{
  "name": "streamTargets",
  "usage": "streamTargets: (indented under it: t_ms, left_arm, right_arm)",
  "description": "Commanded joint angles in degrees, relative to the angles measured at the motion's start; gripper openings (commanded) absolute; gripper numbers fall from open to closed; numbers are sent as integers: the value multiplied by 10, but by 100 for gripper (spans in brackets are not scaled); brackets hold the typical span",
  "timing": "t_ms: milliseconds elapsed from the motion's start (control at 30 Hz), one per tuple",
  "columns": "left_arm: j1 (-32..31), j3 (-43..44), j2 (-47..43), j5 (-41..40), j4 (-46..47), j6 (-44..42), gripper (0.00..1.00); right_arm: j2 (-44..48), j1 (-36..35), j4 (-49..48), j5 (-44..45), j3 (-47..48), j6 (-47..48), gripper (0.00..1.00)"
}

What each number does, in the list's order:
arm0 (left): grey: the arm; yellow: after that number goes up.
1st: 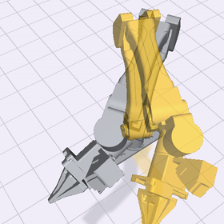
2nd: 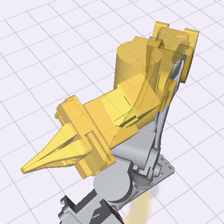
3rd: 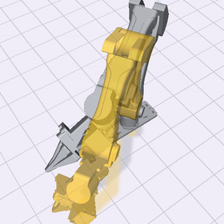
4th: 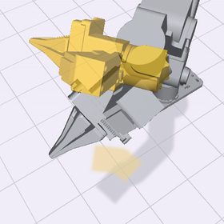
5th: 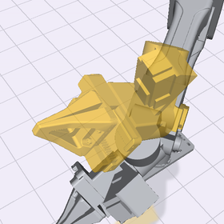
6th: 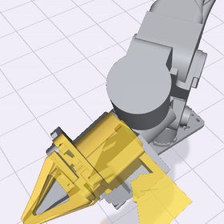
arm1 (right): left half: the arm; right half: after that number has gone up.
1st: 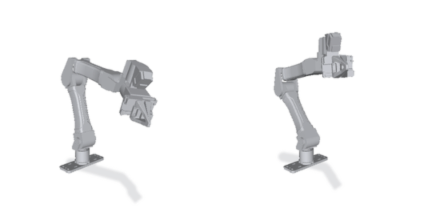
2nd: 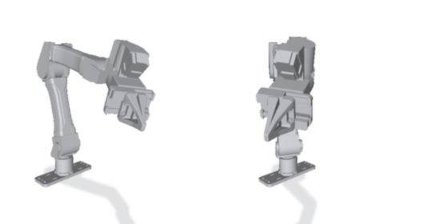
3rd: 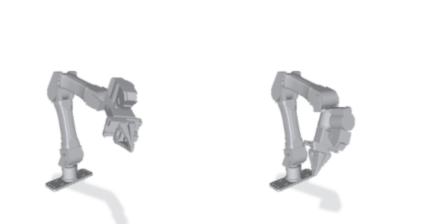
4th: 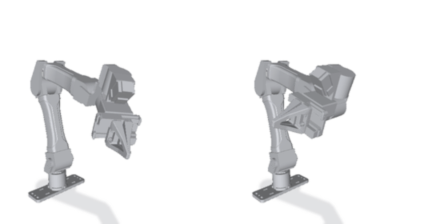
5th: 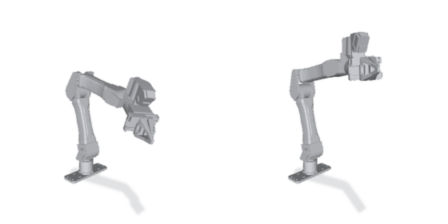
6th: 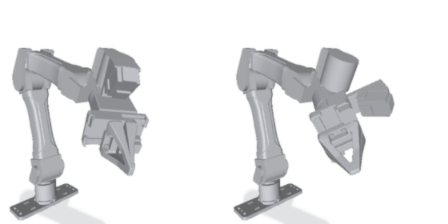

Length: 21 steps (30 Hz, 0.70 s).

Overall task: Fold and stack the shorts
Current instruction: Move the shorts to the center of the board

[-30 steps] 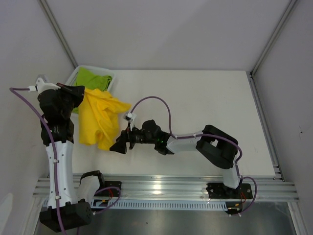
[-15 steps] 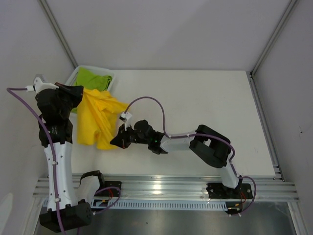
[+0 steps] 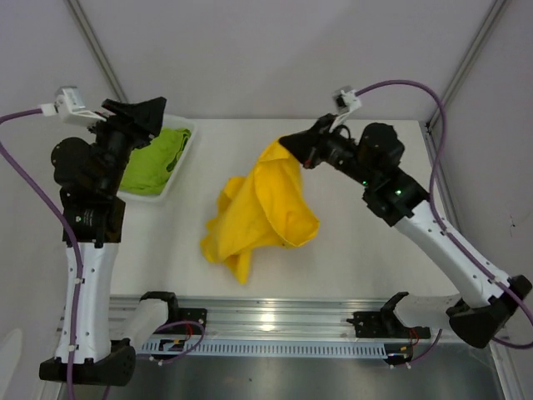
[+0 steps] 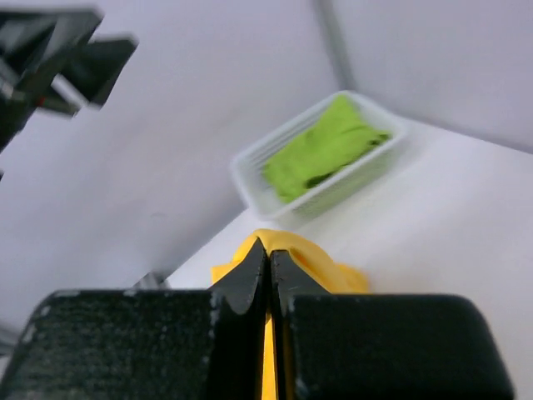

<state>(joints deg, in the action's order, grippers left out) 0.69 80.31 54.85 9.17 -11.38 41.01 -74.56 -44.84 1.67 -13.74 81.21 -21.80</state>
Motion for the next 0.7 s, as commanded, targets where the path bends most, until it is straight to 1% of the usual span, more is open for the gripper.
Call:
streamTargets:
  t_ms: [0, 33, 67, 167, 200, 233, 267, 300, 333, 367, 400, 433, 467, 533, 567, 633, 667]
  left_arm:
    - [-24, -64, 18, -4, 6, -11, 63]
    - [-24, -104, 18, -3, 0, -7, 67]
    - [-24, -119, 17, 3, -3, -4, 73]
    - [-28, -186, 9, 13, -10, -4, 77]
    - [-31, -199, 0, 18, -8, -6, 79]
    - [-38, -238, -4, 17, -4, -13, 82]
    - [-56, -251, -10, 12, -3, -15, 83]
    - [-67, -273, -14, 2, -2, -23, 83]
    - [-80, -292, -20, -4, -4, -25, 84]
    - [-112, -312, -22, -9, 0, -28, 84]
    - [-131, -321, -22, -23, 6, -32, 85]
    - [-153, -329, -19, -35, 6, -33, 85]
    - [-200, -347, -18, -49, 7, -35, 85]
    - [-245, -356, -11, -89, 5, -42, 85]
    - [-285, -362, -5, -110, 5, -43, 85]
    - [-318, -368, -3, -134, -5, -41, 85]
    - [-347, -373, -6, -136, -8, -39, 85]
  right_arm:
    - [31, 86, 144, -1, -34, -6, 0]
    - [45, 107, 149, -11, -62, -10, 0]
    - [51, 142, 165, -3, -75, -20, 0]
    - [70, 203, 180, -6, -133, -37, 0]
    - [68, 248, 185, -13, -144, -49, 0]
    - [64, 267, 197, -30, -152, -47, 1]
    - [57, 282, 211, -21, -157, -42, 5]
    - [46, 302, 225, -3, -160, -41, 15]
    - [45, 309, 240, 24, -163, -36, 47]
    - [45, 316, 245, 36, -168, -34, 62]
    - [52, 330, 250, 50, -177, -34, 78]
    - [58, 336, 254, 62, -181, -36, 83]
    - [65, 340, 255, 72, -186, -33, 87]
    - [86, 348, 263, 78, -191, -27, 88]
    - [91, 348, 275, 88, -190, -19, 89]
    - [104, 350, 291, 95, -191, -11, 89]
    - [108, 350, 307, 96, -192, -4, 89]
